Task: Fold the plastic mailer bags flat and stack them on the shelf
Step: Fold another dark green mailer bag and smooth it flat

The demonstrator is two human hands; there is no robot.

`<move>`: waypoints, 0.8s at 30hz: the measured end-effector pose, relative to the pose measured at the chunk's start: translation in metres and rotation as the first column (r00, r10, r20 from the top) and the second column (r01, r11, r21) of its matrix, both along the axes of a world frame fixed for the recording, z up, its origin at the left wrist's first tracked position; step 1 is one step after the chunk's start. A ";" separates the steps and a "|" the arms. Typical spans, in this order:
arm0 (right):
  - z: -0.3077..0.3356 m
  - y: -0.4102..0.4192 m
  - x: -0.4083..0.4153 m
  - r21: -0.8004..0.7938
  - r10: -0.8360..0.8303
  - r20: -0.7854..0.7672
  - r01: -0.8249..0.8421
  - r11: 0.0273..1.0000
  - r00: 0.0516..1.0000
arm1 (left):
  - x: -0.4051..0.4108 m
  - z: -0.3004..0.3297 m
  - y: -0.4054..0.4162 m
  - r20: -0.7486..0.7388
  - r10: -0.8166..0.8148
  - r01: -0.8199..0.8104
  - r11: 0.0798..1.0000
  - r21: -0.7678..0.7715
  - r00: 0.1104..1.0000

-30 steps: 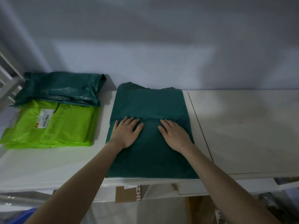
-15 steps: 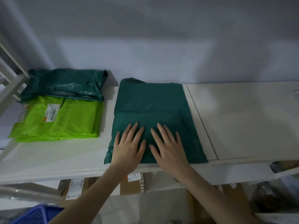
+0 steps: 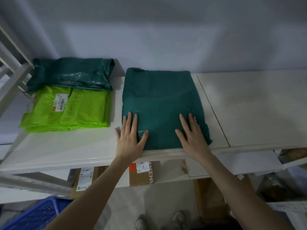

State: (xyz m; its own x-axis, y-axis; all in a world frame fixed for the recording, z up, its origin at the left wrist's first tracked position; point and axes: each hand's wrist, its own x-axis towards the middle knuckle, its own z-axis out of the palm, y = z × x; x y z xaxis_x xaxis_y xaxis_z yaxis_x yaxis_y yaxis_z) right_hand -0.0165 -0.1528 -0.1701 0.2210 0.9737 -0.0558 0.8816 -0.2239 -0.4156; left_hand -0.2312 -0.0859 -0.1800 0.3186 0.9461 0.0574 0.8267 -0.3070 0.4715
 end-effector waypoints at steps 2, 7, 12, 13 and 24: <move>0.000 -0.003 0.004 -0.005 0.016 -0.016 -0.016 1.000 1.000 | -0.006 0.000 0.001 0.045 -0.027 0.028 1.000 -0.015 0.999; 0.008 0.000 0.002 -0.002 -0.045 -0.105 0.045 0.999 0.993 | -0.008 0.009 0.003 0.006 -0.018 0.018 0.999 -0.038 1.000; 0.037 0.036 0.008 0.099 -0.025 0.082 0.017 0.995 0.996 | 0.004 0.040 0.036 0.038 -0.057 0.050 0.984 0.170 0.998; 0.041 0.046 0.009 0.093 0.025 0.081 -0.033 0.995 0.996 | 0.010 0.043 0.047 0.002 -0.120 0.118 0.981 0.151 0.993; 0.047 0.072 0.009 0.166 0.146 0.221 -0.184 0.969 0.964 | 0.027 0.052 0.057 -0.203 -0.192 0.205 0.978 0.044 0.960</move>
